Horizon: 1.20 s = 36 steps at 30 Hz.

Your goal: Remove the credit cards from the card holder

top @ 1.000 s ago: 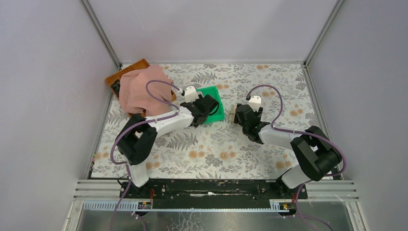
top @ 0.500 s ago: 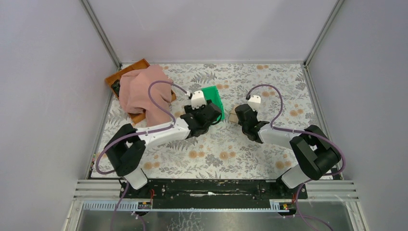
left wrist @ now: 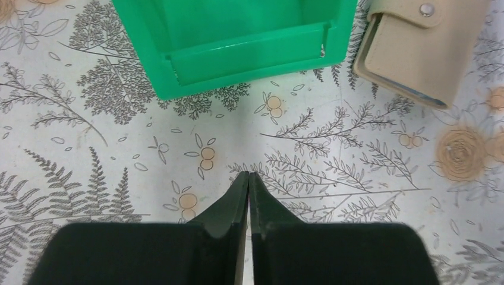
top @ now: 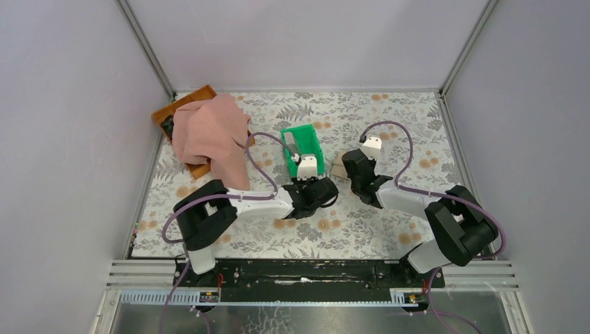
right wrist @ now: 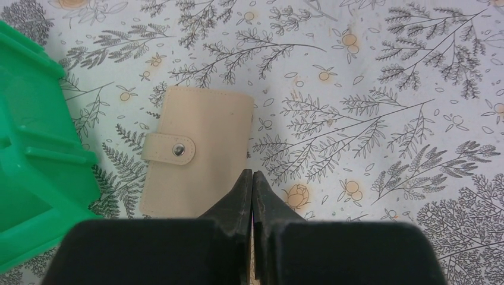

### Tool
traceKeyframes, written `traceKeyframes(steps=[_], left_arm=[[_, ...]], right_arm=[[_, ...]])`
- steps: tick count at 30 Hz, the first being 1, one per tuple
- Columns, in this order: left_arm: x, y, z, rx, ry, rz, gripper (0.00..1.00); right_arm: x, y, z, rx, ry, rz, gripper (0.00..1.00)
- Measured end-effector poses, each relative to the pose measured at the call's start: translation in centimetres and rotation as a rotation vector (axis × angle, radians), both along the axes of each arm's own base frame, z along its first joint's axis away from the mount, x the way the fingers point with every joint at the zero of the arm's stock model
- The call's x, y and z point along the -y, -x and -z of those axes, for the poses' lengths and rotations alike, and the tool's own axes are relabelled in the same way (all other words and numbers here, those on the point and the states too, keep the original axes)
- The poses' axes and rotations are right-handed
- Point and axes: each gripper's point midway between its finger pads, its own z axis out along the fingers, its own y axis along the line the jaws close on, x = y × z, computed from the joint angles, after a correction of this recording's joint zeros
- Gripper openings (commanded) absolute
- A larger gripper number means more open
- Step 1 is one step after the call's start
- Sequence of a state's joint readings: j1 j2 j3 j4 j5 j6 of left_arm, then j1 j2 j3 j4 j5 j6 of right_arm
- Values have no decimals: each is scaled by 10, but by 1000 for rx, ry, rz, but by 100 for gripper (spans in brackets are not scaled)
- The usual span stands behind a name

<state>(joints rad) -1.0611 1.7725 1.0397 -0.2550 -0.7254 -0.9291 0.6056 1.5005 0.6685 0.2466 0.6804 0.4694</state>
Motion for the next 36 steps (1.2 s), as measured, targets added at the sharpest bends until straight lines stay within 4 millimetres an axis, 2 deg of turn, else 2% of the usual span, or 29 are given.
traceKeyframes(steps=[7,14,19,24,29,31,34,36], left_arm=[[5,-21,22,-12,-44,-24,12],[-15,-49,26,-13,-43,-95,13],[-29,-61,33,-25,-53,-129,14],[-35,-69,38,-25,-65,-140,14],[-32,-78,37,-20,-60,-141,16],[-31,-82,38,-17,-54,-139,22],[-29,-83,37,-13,-52,-133,38],[-29,-81,38,-4,-49,-129,50]], right_arm=[[3,0,-4,13,3,15,0],[3,0,-4,13,3,15,0],[4,1,-3,7,7,15,0],[5,2,-2,1,11,15,0],[5,2,0,-3,14,15,0],[5,2,1,-6,16,15,8],[5,3,2,-10,18,16,29],[5,3,3,-11,17,17,38]])
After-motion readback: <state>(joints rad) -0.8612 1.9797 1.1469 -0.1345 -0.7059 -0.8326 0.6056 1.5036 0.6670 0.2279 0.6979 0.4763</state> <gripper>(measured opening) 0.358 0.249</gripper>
